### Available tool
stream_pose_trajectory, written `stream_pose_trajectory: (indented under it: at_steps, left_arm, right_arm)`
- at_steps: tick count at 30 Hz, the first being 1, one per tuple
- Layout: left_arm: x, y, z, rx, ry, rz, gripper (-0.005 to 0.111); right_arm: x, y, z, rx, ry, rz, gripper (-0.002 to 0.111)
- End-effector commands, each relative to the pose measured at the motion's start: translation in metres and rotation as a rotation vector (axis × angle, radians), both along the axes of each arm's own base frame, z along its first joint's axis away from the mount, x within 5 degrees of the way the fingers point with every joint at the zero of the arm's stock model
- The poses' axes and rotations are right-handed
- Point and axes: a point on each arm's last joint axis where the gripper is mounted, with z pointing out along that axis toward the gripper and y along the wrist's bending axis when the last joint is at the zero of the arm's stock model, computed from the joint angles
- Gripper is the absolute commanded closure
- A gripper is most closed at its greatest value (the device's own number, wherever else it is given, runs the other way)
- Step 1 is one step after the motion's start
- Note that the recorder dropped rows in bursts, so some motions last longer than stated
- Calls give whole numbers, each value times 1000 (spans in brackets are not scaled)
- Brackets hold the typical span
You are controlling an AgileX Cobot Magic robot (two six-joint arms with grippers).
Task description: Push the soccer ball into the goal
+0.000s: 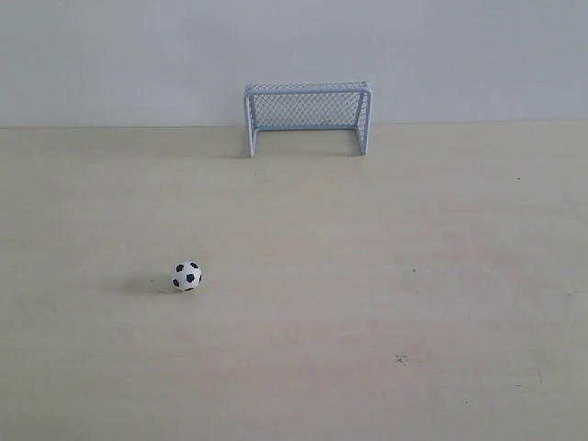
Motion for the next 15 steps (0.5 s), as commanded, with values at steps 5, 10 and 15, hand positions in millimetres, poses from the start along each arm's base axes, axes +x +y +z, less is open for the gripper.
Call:
stream_pose_trajectory:
  at_steps: [5,10,15]
  left_arm:
    - [0,-1,1,-9,-3,-6,100]
    - [0,-1,1,-9,-3,-6,100]
    - [0,-1,1,-9,-3,-6,100]
  right_arm:
    - [1,-1,20,9,-221,-14,108]
    - [0,-2,29,17,-318,-20,108]
    - [-2,-2,35,49,-383,-26,108]
